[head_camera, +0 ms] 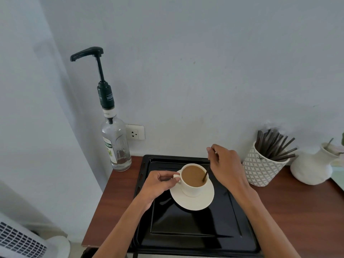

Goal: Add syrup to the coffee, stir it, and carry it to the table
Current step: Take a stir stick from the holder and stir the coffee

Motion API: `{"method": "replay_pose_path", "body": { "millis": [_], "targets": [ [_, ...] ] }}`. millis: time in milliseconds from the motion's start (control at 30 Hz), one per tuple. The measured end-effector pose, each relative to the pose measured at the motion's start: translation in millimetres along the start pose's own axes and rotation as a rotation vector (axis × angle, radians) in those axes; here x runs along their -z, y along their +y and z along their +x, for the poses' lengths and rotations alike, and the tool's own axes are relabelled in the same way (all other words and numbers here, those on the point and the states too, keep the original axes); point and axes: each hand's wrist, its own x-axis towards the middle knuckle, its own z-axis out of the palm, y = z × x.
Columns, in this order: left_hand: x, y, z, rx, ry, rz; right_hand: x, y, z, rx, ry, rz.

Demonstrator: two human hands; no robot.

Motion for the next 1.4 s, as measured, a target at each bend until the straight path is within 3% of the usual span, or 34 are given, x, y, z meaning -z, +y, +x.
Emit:
{"method": "replay_pose_path", "body": {
  "millis": [167, 500, 733, 967, 1267, 1400],
  "targets": [
    [0.3, 0.8, 0.9, -0.011, -0.007, 0.005, -16.0, -11.8, -3.1, -0.024, -0.046, 0.204],
    [0.0, 0.1, 0.0, -0.011, 0.002, 0.007, -4.6, 4.0, 2.8, 0.006, 0.096, -0.061],
    [-1.0, 0.9, -0.3, -0.015, 0.007, 0.014, -22.6, -5.2, -7.4, -0.045, 0.059, 0.128],
    [-0.3, 0.7, -1.6, -0.031, 0.005, 0.013, -12.2, 3.6, 2.4, 0.01, 0.105, -0.036],
    [-1.4, -0.7, -1.1, -0.05, 0.015, 0.015, -24.1, -2.0, -16.3, -0.018, 0.097, 0.13],
    [-1.9, 0.3, -1.9, -0.051, 0.024, 0.012, -22.0, 0.6, -4.3, 0.004, 0.122, 0.063]
  ]
}}
